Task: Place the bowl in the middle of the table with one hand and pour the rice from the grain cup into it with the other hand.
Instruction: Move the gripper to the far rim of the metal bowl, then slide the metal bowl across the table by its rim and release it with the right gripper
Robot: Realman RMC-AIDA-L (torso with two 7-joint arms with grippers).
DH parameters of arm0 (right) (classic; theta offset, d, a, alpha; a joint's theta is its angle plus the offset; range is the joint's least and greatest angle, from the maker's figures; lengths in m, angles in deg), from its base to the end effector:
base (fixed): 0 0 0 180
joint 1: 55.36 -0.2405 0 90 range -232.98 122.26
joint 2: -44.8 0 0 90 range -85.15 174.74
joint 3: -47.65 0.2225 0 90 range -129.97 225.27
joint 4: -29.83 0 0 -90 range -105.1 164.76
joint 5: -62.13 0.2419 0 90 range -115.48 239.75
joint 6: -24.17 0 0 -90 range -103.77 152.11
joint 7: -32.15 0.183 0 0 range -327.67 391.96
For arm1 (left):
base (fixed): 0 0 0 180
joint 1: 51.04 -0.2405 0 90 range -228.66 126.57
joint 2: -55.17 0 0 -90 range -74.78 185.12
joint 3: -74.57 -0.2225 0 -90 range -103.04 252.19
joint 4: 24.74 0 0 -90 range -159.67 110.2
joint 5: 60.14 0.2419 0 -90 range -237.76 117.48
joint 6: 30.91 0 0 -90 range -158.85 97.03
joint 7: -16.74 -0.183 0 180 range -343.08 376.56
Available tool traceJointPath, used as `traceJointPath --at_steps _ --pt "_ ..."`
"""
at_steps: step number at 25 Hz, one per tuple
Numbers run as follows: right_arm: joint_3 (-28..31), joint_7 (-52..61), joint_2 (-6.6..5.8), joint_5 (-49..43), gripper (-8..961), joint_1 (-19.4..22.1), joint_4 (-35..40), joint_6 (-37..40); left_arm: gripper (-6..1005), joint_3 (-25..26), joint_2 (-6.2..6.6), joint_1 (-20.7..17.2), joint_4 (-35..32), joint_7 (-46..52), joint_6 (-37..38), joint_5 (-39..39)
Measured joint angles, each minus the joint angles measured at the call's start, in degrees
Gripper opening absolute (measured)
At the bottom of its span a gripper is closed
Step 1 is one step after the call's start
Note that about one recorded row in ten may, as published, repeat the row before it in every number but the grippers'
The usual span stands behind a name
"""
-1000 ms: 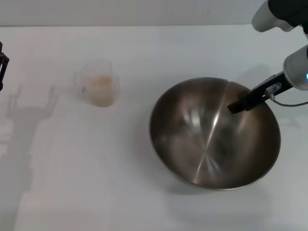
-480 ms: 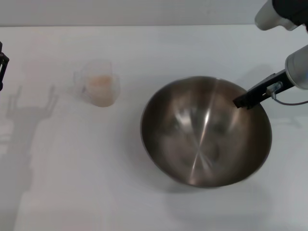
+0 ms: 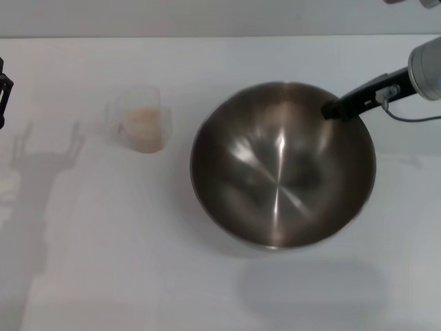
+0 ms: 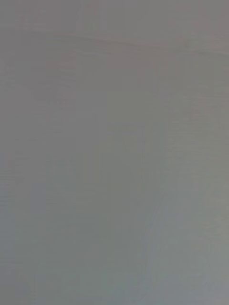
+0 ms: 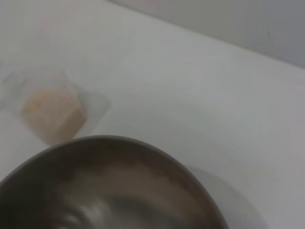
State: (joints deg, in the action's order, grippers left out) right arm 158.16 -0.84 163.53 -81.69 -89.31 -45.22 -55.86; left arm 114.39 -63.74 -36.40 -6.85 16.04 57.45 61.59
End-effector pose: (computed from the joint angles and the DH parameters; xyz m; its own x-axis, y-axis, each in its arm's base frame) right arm 0.1679 0.4141 0.0144 0.7039 -0.7044 -0.0907 -0.6549 -0.5944 -0.4666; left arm -0.2917 0.3106 0.0081 0.6630 -0.3462 0.6638 0.6905 -0.0600 -0.7209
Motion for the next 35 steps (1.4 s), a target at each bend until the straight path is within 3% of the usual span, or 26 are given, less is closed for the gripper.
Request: traceJointPath --at_steps 8,16,33,35 --pt "0.04 -0.11 0.00 3.28 30 -0.32 1.35 5.25 829 -0.15 -0.01 -0.02 0.05 0.00 0.06 0.00" --pt "-0.47 -0.06 0.00 3.57 31 -2.77 7.72 8.77 829 -0.33 -0.01 -0.12 0.05 0.00 0.07 0.00" --pt "-0.66 2.22 -0.13 -0.61 36 -4.10 10.05 8.75 828 -0.20 -0.01 0.03 0.48 0.00 0.13 0.25" --pt "-0.66 2.22 -0.14 -0.94 96 -4.02 9.81 8.71 828 -0.14 -0.01 0.04 0.49 0.00 0.14 0.24"
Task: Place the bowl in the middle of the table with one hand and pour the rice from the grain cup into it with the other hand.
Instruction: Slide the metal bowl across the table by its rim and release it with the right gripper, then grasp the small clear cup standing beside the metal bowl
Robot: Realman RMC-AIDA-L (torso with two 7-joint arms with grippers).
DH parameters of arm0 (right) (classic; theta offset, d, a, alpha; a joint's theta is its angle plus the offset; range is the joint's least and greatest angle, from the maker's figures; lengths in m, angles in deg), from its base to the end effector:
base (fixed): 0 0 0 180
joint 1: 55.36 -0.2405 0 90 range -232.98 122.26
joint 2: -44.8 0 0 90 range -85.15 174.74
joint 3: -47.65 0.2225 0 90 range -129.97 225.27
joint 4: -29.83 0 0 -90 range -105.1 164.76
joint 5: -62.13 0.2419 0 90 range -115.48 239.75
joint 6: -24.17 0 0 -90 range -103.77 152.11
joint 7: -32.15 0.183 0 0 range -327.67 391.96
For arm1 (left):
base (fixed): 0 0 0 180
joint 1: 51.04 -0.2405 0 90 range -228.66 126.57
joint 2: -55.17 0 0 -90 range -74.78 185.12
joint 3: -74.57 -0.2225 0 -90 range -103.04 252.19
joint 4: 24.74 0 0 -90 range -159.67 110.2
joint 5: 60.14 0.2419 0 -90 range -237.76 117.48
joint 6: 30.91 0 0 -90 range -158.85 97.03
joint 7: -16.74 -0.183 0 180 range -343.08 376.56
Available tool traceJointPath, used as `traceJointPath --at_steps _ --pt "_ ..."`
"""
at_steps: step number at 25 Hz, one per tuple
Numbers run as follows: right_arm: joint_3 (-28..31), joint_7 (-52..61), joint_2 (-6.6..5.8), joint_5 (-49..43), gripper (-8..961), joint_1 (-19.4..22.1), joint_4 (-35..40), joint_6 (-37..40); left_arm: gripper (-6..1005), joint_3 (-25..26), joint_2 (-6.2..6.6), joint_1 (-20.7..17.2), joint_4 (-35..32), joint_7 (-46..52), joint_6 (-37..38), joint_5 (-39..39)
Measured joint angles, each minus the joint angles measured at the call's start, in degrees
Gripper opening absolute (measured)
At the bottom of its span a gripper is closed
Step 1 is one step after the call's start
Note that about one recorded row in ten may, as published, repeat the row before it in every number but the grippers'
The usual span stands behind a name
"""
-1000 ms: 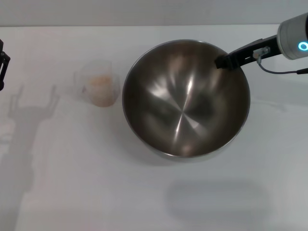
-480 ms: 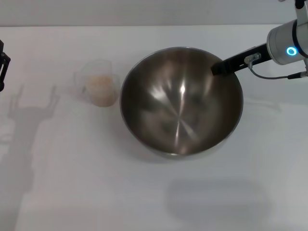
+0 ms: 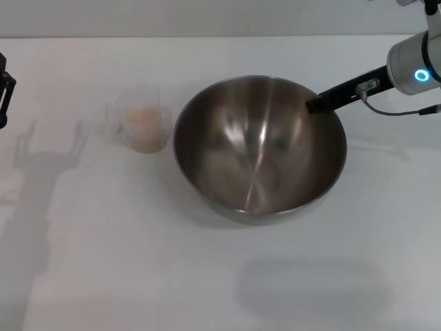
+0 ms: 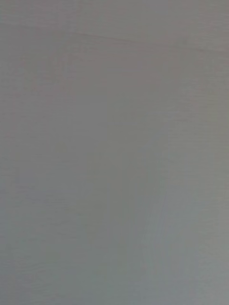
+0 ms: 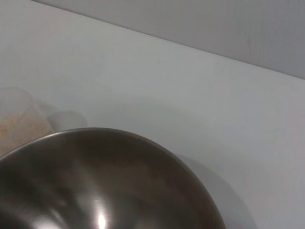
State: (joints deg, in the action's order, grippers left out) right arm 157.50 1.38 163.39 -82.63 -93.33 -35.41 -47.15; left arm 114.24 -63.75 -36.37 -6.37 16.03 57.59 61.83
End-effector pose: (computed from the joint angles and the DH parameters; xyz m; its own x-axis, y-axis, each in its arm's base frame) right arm 0.1775 0.4365 -0.0067 0.6681 -0.7319 -0.1342 -0.6869 -0.5373 -0.4893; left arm -0.2884 0.3109 0.0068 0.6559 -0.3519 0.6679 0.6933 -0.0693 -0.7173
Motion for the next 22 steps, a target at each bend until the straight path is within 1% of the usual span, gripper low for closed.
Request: traceJointPath --at_steps 4,6,7,8,9,12,13,14,15,16,17,20,21,22 --pt "-0.53 -0.01 0.13 -1.92 217 0.55 -1.98 -0.04 828 0.02 0.00 0.00 0.06 0.00 0.01 -0.03" --pt "-1.84 0.27 0.24 -4.22 309 1.67 -5.68 -0.06 828 0.03 0.00 0.00 0.08 0.00 0.01 -0.05" --pt "-1.84 0.27 0.24 -4.22 354 1.67 -5.68 -0.06 828 0.03 0.00 0.00 0.08 0.00 0.01 -0.05" --pt "-2.15 0.53 0.31 -5.34 400 2.41 -8.57 -0.06 828 0.03 0.00 0.00 0.08 0.00 0.01 -0.05" --pt "-2.15 0.53 0.31 -5.34 402 2.41 -8.57 -0.06 828 0.04 0.00 0.00 0.09 0.00 0.01 -0.16" --pt "-2.19 0.71 0.35 -6.16 406 3.93 -16.17 0.46 828 -0.02 0.01 0.00 0.09 0.00 0.01 -0.24" --pt "-2.19 0.71 0.35 -6.16 407 3.93 -16.17 0.46 828 -0.01 0.01 -0.01 0.09 0.00 0.01 -0.24" --pt "-2.34 0.70 0.40 -6.29 409 5.02 -19.42 2.10 828 0.01 0.02 -0.02 0.09 0.00 0.01 -0.22" --pt "-2.34 0.70 0.40 -6.29 410 5.02 -19.42 2.10 828 0.01 0.02 -0.02 0.09 0.00 0.01 -0.22" --pt "-3.04 0.52 0.48 -6.12 412 6.34 -22.02 5.13 828 0.03 0.05 -0.07 0.09 0.00 0.01 -0.20" --pt "-3.04 0.52 0.48 -6.12 412 6.34 -22.02 5.13 828 0.03 0.05 -0.07 0.09 0.00 0.01 -0.20" --pt "-6.79 0.33 0.53 -5.89 412 9.47 -24.34 14.03 828 0.04 0.09 -0.15 0.09 0.00 0.01 -0.14" --pt "-10.87 0.17 0.52 -5.87 412 12.63 -24.98 23.22 828 0.00 0.09 -0.13 0.08 0.00 0.00 -0.13" --pt "-10.87 0.17 0.52 -5.87 412 12.63 -24.98 23.22 828 0.00 0.09 -0.13 0.08 0.00 0.00 -0.13"
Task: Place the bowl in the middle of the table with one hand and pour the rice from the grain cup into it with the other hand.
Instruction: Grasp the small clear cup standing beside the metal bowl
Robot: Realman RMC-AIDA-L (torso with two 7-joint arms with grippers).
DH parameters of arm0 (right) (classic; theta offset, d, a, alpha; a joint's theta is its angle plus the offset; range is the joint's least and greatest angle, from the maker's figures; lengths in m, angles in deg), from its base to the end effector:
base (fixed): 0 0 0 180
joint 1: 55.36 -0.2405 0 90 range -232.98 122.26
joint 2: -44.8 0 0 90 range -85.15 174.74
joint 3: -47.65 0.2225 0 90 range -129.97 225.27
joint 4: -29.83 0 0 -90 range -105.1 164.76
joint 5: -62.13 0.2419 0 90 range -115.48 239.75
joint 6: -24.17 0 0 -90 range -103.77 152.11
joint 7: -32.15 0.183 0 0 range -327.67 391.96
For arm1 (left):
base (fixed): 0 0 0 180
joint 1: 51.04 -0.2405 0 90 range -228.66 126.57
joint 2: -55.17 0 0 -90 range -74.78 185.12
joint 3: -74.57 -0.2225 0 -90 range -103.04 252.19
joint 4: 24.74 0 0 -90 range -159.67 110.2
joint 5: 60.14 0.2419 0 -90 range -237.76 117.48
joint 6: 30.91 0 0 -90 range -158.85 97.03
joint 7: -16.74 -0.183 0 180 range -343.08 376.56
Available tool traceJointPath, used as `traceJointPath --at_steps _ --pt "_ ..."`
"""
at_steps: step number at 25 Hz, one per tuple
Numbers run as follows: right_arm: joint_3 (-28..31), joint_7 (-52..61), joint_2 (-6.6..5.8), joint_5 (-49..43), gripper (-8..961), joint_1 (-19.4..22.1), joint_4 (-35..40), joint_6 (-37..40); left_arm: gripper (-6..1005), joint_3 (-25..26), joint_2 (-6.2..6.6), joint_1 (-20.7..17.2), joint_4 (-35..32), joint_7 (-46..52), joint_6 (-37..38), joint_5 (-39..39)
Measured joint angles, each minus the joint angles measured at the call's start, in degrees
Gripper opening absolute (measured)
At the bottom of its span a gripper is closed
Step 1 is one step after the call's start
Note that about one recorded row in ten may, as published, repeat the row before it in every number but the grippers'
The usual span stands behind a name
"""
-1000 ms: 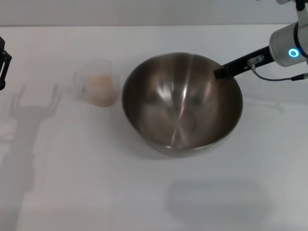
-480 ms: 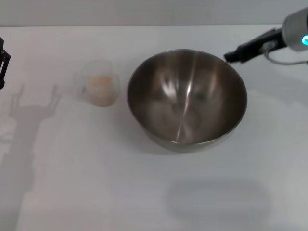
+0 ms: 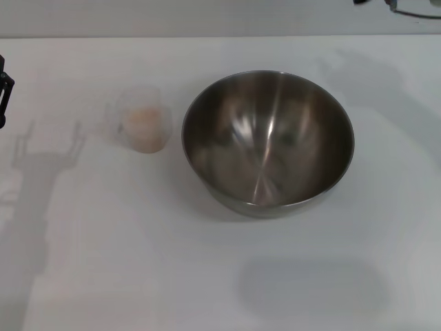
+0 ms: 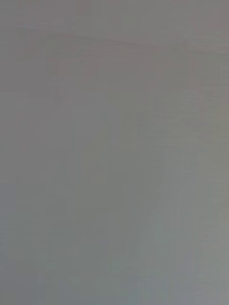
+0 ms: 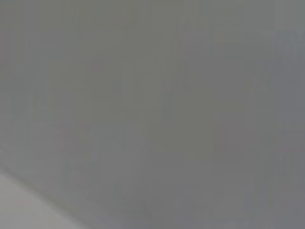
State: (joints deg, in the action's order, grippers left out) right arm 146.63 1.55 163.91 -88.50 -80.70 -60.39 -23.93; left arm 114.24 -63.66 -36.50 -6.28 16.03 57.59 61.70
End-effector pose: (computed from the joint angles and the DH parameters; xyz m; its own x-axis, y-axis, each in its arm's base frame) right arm 0.1057 0.4600 0.0673 0.9015 -0.2980 -0.3138 -0.4233 -0.4567 -0.7824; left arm -0.2893 0.3105 0.0076 0.6565 -0.3513 0.6676 0.6939 -0.0658 -0.7170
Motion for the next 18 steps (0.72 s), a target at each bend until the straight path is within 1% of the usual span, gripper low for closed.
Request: traceJointPath --at_steps 1,2,3,4,5,8,9,10,11,13,14,15,17,18 --pt "-4.09 -0.52 0.00 0.03 412 3.11 0.22 9.72 828 0.00 0.00 0.00 0.00 0.00 0.00 0.00" --pt "-4.09 -0.52 0.00 0.03 412 3.11 0.22 9.72 828 0.00 0.00 0.00 0.00 0.00 0.00 0.00" --pt "-6.55 -0.97 0.00 0.03 412 5.24 0.87 16.03 828 -0.12 -0.01 0.04 0.00 0.00 -0.01 -0.04" --pt "-9.84 -1.56 -0.01 0.07 412 8.12 2.33 26.13 828 -0.16 -0.05 0.06 0.00 0.00 -0.05 -0.05" --pt "-9.84 -1.56 -0.01 0.07 412 8.12 2.33 26.13 828 -0.21 -0.06 0.09 0.01 0.00 -0.10 0.00" --pt "-14.96 -1.42 -0.02 0.15 412 11.71 6.21 43.44 828 -0.27 -0.08 0.11 0.01 0.00 -0.17 0.12" --pt "-17.59 -0.71 0.01 0.16 412 13.01 9.53 53.51 828 -0.28 -0.08 0.12 0.01 0.00 -0.19 0.15" --pt "-17.59 -0.71 0.01 0.16 412 13.01 9.53 53.51 828 -0.28 -0.08 0.12 0.01 0.00 -0.19 0.15" --pt "-18.62 -0.09 0.07 0.17 412 13.42 11.40 58.45 828 -0.29 -0.09 0.12 0.01 0.00 -0.22 0.18" --pt "-20.95 2.02 0.16 0.18 412 13.87 16.30 69.37 828 -0.35 -0.11 0.13 0.01 0.00 -0.52 0.24" --pt "-22.92 5.44 0.18 0.18 412 13.75 22.30 79.74 828 -0.38 -0.17 0.09 0.01 -0.01 -0.81 0.24" --pt "-22.92 5.44 0.18 0.18 412 13.75 22.30 79.74 828 -0.38 -0.17 0.09 0.01 -0.01 -0.81 0.24" --pt "-24.04 10.18 0.19 0.18 412 13.18 28.40 88.78 828 -0.48 -0.26 -0.18 0.10 -0.24 -1.90 0.24" --pt "-24.23 12.00 0.19 0.17 412 13.03 30.27 91.46 828 -0.64 -0.25 -0.25 0.17 -0.35 -2.31 0.20"
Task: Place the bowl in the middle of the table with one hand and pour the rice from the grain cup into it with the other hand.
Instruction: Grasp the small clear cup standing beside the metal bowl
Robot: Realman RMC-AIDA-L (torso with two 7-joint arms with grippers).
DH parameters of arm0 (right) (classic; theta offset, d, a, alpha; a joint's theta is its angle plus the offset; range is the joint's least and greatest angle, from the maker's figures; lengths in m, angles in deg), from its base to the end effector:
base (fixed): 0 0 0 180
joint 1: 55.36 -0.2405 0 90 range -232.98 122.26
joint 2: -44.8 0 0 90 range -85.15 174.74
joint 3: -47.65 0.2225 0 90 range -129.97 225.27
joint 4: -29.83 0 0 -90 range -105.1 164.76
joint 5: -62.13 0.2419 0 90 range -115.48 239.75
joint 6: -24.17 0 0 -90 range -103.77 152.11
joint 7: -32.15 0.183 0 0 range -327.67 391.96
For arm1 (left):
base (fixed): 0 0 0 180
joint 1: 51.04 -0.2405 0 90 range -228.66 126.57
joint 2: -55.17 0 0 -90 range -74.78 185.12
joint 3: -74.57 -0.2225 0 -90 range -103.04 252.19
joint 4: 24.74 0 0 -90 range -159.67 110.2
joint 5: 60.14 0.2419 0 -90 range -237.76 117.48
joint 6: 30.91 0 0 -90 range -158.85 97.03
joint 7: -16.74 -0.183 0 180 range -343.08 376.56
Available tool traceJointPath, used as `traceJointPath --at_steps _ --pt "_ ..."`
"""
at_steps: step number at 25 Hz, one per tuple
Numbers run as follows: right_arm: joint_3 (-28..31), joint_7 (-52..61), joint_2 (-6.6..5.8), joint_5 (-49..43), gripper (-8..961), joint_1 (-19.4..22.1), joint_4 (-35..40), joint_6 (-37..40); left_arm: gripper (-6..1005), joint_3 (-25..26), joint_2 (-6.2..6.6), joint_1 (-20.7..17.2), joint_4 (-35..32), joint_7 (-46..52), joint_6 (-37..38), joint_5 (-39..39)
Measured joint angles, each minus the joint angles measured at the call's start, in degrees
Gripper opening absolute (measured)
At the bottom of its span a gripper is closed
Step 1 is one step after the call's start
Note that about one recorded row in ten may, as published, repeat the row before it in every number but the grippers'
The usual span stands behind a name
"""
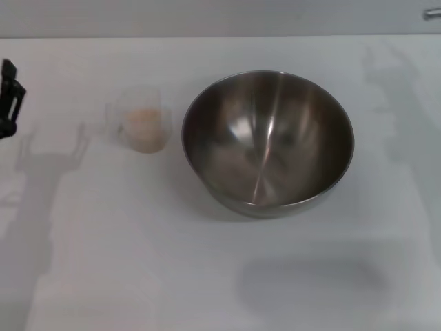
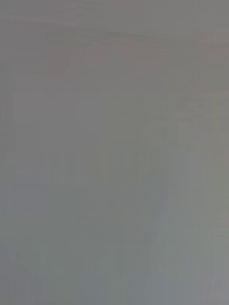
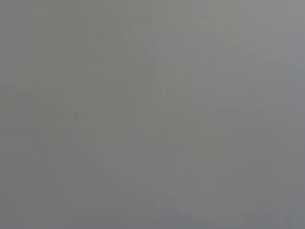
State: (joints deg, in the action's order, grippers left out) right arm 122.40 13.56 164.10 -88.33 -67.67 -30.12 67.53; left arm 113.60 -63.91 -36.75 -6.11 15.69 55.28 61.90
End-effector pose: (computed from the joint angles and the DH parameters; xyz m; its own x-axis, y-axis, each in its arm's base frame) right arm 0.1683 0.4280 0.0511 0.7493 0.3288 -0.5748 -0.5899 -0.0630 -0.8050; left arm -0.2922 0.3109 -0.0018 0.6684 -0.3087 0.6767 0.6916 -0.0769 -0.7182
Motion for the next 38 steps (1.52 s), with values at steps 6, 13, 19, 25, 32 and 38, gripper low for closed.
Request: traceJointPath --at_steps 6,13,19,25,32,38 --pt "0.04 8.52 -0.31 -0.37 411 0.02 7.80 5.77 827 -2.57 -0.01 -2.46 3.36 -1.81 -5.50 -0.28" --pt "0.12 8.57 -0.31 -0.36 411 -0.68 10.36 5.85 827 -2.89 -0.01 -5.39 11.10 -10.79 -15.76 -0.32" --pt "0.22 8.41 -0.45 -0.44 411 -1.22 11.20 5.60 827 -3.56 -0.05 -5.57 14.51 -13.90 -22.56 -1.19" --pt "0.38 8.23 -0.72 -0.49 411 -1.22 11.31 5.61 827 -7.89 -0.08 -3.51 17.32 -20.78 -26.42 -10.78" --pt "0.95 8.19 -0.92 -1.47 412 -0.96 11.35 5.72 824 -10.30 -0.10 -0.75 18.00 -23.65 -28.25 -17.81" --pt "2.03 8.15 -0.67 -3.51 412 -0.72 11.32 5.73 817 -10.31 -0.10 1.34 17.82 -23.73 -30.03 -20.21"
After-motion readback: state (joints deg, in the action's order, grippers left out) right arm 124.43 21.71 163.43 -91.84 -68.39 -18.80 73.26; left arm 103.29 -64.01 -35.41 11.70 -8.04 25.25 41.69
